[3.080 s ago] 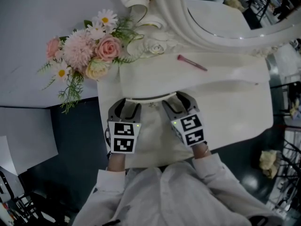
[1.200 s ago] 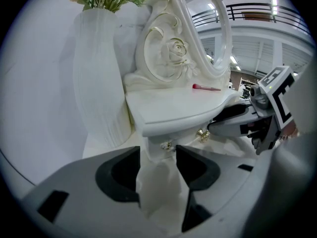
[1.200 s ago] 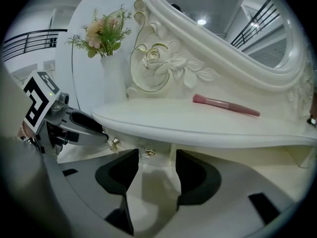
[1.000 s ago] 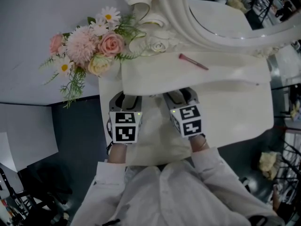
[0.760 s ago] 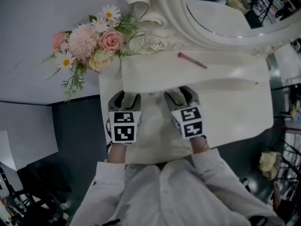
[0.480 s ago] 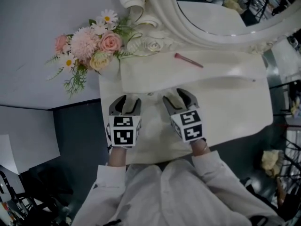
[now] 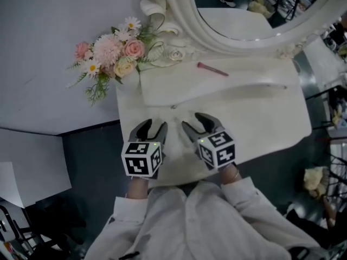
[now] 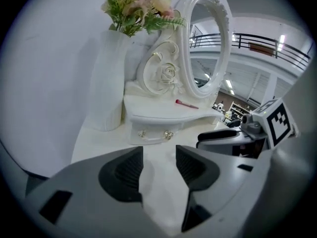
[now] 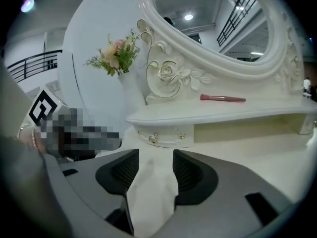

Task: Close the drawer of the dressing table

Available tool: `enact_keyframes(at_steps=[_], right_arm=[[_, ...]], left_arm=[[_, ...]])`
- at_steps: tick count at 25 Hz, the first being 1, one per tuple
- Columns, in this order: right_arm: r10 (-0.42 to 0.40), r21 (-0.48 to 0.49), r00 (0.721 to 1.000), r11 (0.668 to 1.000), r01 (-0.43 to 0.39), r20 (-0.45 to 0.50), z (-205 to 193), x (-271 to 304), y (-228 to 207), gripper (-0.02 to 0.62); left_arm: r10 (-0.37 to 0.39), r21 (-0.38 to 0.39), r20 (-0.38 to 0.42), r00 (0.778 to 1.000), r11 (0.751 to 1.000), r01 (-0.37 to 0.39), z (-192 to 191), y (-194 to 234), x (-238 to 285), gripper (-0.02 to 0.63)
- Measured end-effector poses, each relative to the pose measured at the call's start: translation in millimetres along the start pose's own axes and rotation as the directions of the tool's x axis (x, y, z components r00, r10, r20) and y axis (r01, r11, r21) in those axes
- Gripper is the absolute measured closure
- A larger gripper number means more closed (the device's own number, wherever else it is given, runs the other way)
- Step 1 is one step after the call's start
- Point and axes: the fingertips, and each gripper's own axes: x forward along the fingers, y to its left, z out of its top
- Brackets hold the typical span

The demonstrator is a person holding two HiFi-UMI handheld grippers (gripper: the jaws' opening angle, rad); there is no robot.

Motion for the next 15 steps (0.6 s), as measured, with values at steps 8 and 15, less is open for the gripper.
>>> enact_keyframes(at_steps=[8, 15], right_arm=[[0.060, 0.074, 0.993, 0.995, -0.067, 0.097, 18.4, -23.8, 34.1, 0.388], [0.102, 0.055, 0.977, 0.992, -0.114, 0.186, 47.8, -48.9, 60.0, 0.517]], left_arm=[[-0.139, -0.019, 0.037, 0.990, 0.990, 0.140, 5.2, -19.3, -30.0, 0.416], [-0.197, 0.025, 0.088, 0.976, 0.980, 0.195, 23.8, -32.2, -53.2, 0.556]])
